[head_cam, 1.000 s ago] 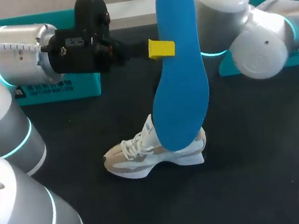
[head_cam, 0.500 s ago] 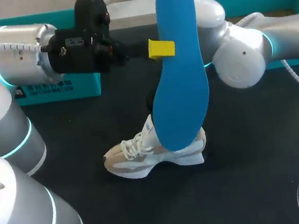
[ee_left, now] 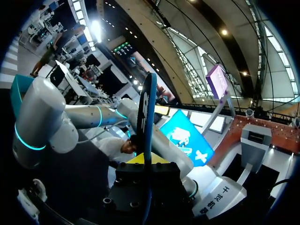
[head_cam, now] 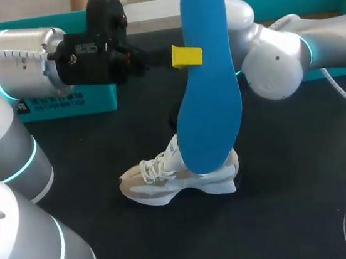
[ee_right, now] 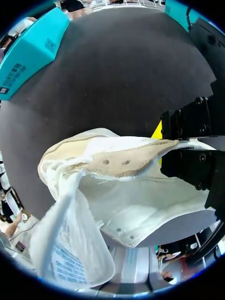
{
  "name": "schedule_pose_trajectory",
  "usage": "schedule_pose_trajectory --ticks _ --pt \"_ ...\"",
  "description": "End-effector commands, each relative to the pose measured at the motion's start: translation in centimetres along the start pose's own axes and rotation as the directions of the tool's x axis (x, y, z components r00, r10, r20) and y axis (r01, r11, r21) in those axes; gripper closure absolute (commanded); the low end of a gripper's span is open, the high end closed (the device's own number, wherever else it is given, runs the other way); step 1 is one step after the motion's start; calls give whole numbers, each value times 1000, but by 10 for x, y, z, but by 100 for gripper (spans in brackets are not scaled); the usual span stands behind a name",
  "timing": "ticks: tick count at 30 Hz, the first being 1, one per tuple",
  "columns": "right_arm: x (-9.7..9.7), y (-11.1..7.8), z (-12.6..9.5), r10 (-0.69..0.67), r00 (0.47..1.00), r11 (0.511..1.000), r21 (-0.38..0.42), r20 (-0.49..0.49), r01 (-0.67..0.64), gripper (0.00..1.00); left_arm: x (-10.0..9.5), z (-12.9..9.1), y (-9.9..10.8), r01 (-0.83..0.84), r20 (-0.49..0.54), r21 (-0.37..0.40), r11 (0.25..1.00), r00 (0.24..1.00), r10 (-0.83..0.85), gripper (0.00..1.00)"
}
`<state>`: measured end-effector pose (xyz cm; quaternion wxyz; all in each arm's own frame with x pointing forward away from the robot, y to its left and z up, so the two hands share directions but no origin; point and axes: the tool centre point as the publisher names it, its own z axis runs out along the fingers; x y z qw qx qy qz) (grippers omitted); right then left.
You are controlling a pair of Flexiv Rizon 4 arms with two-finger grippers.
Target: Take the shoe out of the shoebox, open the shoe tongue, remove and reinsert the insole, then place the shoe into the shoebox
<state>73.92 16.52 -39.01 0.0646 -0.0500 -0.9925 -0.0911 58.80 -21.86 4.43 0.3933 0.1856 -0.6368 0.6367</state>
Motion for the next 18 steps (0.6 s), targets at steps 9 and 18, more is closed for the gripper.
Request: schedule_pose_trajectory --ticks 9,18 --pt "16 -14 -32 490 861 850 -143 -134 -506 100 -1 1 1 0 -1 0 1000 1000 0 100" --pt "23 -9 -37 565 813 809 -101 -140 -580 100 -1 1 1 0 -1 0 1000 1000 0 100"
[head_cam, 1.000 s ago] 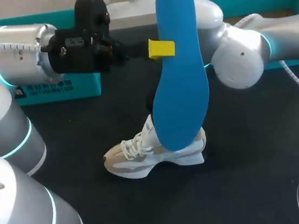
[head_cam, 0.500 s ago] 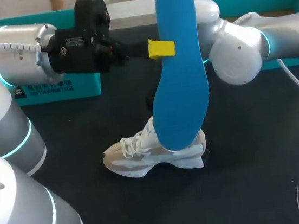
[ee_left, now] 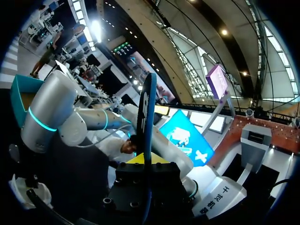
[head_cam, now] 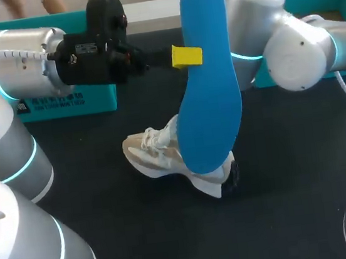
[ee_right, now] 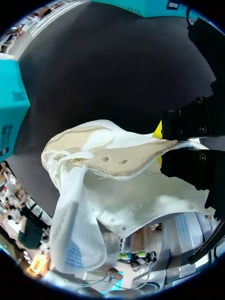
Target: Take the shoe out of the shoebox, open the shoe tongue, remove and reinsert the insole, then place the shoe into the shoebox
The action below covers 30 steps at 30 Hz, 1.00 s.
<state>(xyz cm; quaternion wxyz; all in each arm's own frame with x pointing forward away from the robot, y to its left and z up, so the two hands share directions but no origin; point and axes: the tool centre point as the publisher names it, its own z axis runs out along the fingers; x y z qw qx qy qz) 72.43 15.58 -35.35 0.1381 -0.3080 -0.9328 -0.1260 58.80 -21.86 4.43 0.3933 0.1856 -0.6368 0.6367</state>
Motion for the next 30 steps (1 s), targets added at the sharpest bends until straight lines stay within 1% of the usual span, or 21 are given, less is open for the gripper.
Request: schedule_pose_trajectory --ticks 1,7,8,10,11,12,13,15,16,17,18,20,24,25,26,27,29,30 --pt "2 -6 -2 77 997 996 -39 0 -77 100 -1 1 1 0 -1 0 1000 1000 0 100" --pt "2 -6 -2 77 997 996 -39 0 -77 100 -1 1 1 0 -1 0 1000 1000 0 100" --pt "-3 -12 -6 213 977 966 -147 -1 -211 100 -1 1 1 0 -1 0 1000 1000 0 100" --pt "-3 -18 -7 371 928 910 -210 29 -357 100 -1 1 1 0 -1 0 1000 1000 0 100" --pt "-1 -19 -6 400 916 887 -259 16 -383 100 -1 1 1 0 -1 0 1000 1000 0 100" --pt "0 -20 -6 446 895 864 -272 24 -424 100 -1 1 1 0 -1 0 1000 1000 0 100" --pt "1 -22 -3 486 874 832 -313 9 -459 100 -1 1 1 0 -1 0 1000 1000 0 100" --pt "5 -24 3 553 833 790 -327 16 -518 100 -1 1 1 0 -1 0 1000 1000 0 100" --pt "5 -25 5 551 835 786 -337 1 -518 100 -1 1 1 0 -1 0 1000 1000 0 100" --pt "6 -27 9 608 794 744 -346 -8 -572 100 -1 1 1 0 -1 0 1000 1000 0 100" --pt "6 -29 11 621 783 728 -355 -21 -587 100 -1 1 1 0 -1 0 1000 1000 0 100" --pt "6 -31 13 666 745 682 -370 -41 -630 100 -1 1 1 0 -1 0 1000 1000 0 100" --pt "6 -30 14 693 720 657 -379 -38 -652 100 -1 1 1 0 -1 0 1000 1000 0 100" --pt "7 -30 13 715 699 633 -392 -35 -667 100 -1 1 1 0 -1 0 1000 1000 0 100" --pt "6 -31 13 711 702 635 -395 -37 -664 100 -1 1 1 0 -1 0 1000 1000 0 100" --pt "5 -31 13 721 692 623 -404 -37 -670 100 -1 1 1 0 -1 0 1000 1000 0 100" --pt "2 -31 13 717 696 624 -408 -42 -667 100 -1 1 1 0 -1 0 1000 1000 0 100" --pt "0 -30 14 711 702 632 -401 -40 -663 100 -1 1 1 0 -1 0 1000 1000 0 100"
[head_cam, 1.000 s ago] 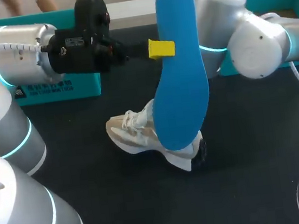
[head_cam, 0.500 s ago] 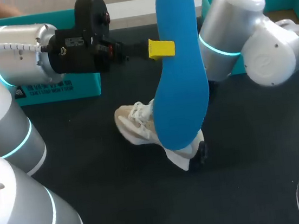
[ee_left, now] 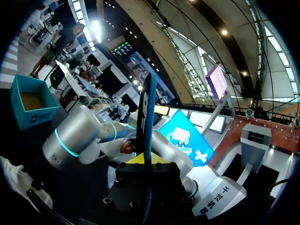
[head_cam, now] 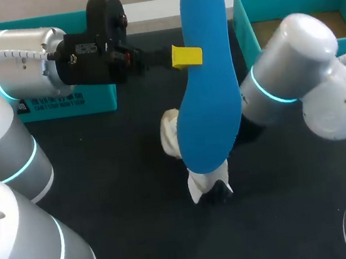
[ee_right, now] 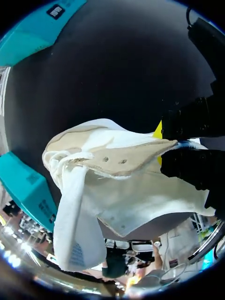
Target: Take the shoe out of the shoebox, open the shoe tongue, remove and reinsert the insole, then place the shoe into the shoebox
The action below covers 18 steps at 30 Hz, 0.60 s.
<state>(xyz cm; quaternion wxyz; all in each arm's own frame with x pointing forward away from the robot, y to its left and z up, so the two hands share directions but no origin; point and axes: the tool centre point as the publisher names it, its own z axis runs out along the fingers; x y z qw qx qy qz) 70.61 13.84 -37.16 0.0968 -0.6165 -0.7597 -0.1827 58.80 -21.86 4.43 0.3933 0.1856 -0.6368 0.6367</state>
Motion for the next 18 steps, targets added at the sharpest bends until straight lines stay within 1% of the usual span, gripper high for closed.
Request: schedule_pose_trajectory --ticks 1,6,10,18 --pt "0 -1 0 109 994 984 -142 5 -107 100 -1 1 1 0 -1 0 1000 1000 0 100" --pt "2 3 7 89 996 989 -121 4 -88 100 -1 1 1 0 -1 0 1000 1000 0 100" --pt "8 2 13 47 999 993 -103 -18 -49 100 -1 1 1 0 -1 0 1000 1000 0 100" --pt "19 -7 21 34 999 997 -69 -35 -36 100 -1 1 1 0 -1 0 1000 1000 0 100"
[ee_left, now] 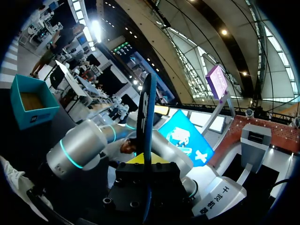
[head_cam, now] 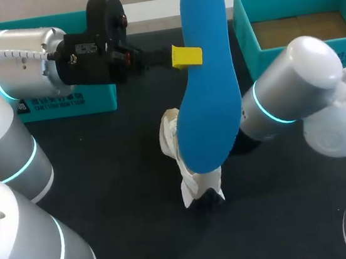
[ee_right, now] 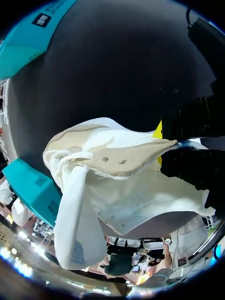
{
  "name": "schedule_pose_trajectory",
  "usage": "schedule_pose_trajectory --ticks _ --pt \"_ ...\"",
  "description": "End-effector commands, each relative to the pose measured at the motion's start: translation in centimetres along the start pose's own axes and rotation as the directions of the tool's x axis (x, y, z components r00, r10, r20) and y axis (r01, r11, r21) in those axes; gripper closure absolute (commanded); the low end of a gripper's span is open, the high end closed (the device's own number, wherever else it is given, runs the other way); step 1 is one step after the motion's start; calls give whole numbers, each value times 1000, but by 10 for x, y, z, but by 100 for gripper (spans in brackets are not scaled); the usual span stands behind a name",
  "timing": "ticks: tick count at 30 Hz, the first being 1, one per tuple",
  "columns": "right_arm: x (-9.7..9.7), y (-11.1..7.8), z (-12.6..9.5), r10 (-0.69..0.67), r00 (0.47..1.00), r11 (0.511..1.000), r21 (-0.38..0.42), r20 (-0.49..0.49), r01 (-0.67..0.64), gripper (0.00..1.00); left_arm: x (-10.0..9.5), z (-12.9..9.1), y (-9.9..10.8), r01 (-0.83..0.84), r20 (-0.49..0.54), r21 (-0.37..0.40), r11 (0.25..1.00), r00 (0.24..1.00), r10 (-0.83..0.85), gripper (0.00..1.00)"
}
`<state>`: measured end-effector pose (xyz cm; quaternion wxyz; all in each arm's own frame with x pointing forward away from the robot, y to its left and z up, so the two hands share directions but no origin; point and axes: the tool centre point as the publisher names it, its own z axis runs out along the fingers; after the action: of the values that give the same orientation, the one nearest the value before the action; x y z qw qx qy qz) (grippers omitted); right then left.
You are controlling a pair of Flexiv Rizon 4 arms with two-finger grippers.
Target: Take the shoe out of the shoebox, open the shoe tongue, remove and reinsert the insole, then place the shoe into the shoebox
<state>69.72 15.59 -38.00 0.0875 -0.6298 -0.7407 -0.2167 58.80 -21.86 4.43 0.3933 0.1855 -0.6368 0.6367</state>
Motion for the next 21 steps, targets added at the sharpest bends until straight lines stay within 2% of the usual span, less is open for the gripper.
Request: schedule_pose_trajectory --ticks 1,12,13,14,15,21 --pt "5 -2 9 0 1000 1000 7 -16 0 100 -1 1 1 0 -1 0 1000 1000 0 100" --pt "1 -9 28 34 999 999 39 -33 -33 100 -1 1 1 0 -1 0 1000 1000 0 100" --pt "1 -9 26 43 999 998 36 -33 -41 67 -1 1 1 0 -1 0 1000 1000 0 100" --pt "2 -10 23 40 998 999 36 -41 -39 11 -1 1 1 0 -1 0 1000 1000 0 100" --pt "2 -10 20 54 998 998 27 -45 -53 0 -1 1 1 0 -1 0 1000 1000 0 100" --pt "3 -15 -13 98 988 995 22 -117 -96 0 -1 1 1 0 -1 0 1000 1000 0 100"
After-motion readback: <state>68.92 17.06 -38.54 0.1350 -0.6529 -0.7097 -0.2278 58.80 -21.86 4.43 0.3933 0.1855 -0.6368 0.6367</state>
